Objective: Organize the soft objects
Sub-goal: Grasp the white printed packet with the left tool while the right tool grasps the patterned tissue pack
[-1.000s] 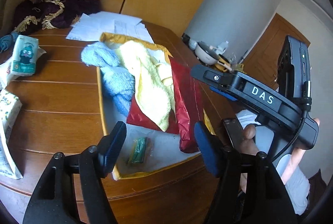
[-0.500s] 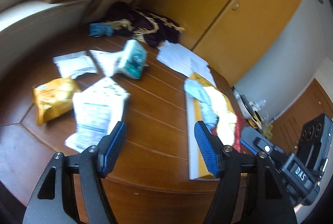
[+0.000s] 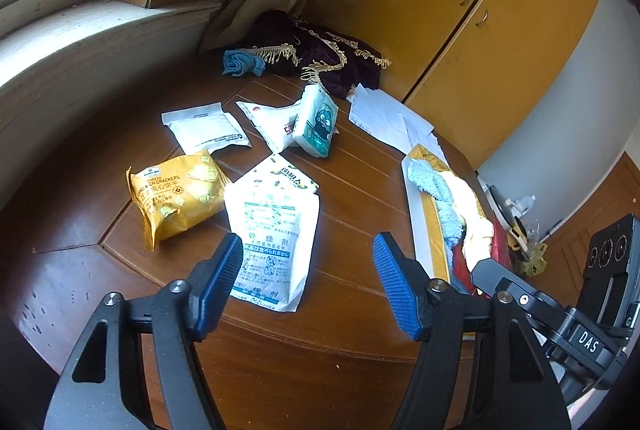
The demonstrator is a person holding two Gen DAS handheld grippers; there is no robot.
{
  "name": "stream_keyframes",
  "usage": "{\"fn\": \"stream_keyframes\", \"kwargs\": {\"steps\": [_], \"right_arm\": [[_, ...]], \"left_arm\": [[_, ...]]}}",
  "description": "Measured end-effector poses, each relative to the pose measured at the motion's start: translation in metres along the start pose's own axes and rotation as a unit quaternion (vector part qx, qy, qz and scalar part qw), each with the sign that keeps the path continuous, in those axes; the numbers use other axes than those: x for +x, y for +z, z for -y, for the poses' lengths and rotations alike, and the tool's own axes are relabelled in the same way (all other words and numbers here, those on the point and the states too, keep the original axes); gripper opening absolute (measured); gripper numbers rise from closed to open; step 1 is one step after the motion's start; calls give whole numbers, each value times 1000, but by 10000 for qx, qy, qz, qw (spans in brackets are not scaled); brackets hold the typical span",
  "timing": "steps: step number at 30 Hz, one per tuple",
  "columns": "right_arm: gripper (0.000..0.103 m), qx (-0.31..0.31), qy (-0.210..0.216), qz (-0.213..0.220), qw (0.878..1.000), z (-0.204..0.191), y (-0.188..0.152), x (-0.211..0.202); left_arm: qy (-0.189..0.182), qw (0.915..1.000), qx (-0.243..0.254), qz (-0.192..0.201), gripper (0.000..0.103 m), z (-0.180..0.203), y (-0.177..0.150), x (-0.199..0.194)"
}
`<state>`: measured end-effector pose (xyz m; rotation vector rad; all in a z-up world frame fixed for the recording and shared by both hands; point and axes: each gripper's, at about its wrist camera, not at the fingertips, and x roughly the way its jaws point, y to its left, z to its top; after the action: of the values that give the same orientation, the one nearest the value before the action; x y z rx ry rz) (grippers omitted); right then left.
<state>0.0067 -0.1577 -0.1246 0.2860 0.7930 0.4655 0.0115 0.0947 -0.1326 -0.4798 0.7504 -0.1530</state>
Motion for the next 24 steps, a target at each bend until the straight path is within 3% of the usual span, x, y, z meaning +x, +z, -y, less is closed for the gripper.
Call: {"fn": "stream_keyframes", "kwargs": {"steps": [7, 15, 19, 24], "right_arm": [[71, 70, 40, -19, 10000, 3, -1, 1], [71, 151, 183, -140, 9996, 3, -2, 9], [71, 112, 217, -174, 9996, 0, -2, 12], [71, 85, 201, -196, 9996, -1, -1, 16]], "left_arm": [[91, 9999, -19, -58, 67, -5, 1, 0], [572, 9981, 126, -178, 67, -14, 0, 11], [515, 9982, 194, -256, 67, -14, -1, 16], [655, 9945, 659, -486, 67, 0, -4, 37]]}}
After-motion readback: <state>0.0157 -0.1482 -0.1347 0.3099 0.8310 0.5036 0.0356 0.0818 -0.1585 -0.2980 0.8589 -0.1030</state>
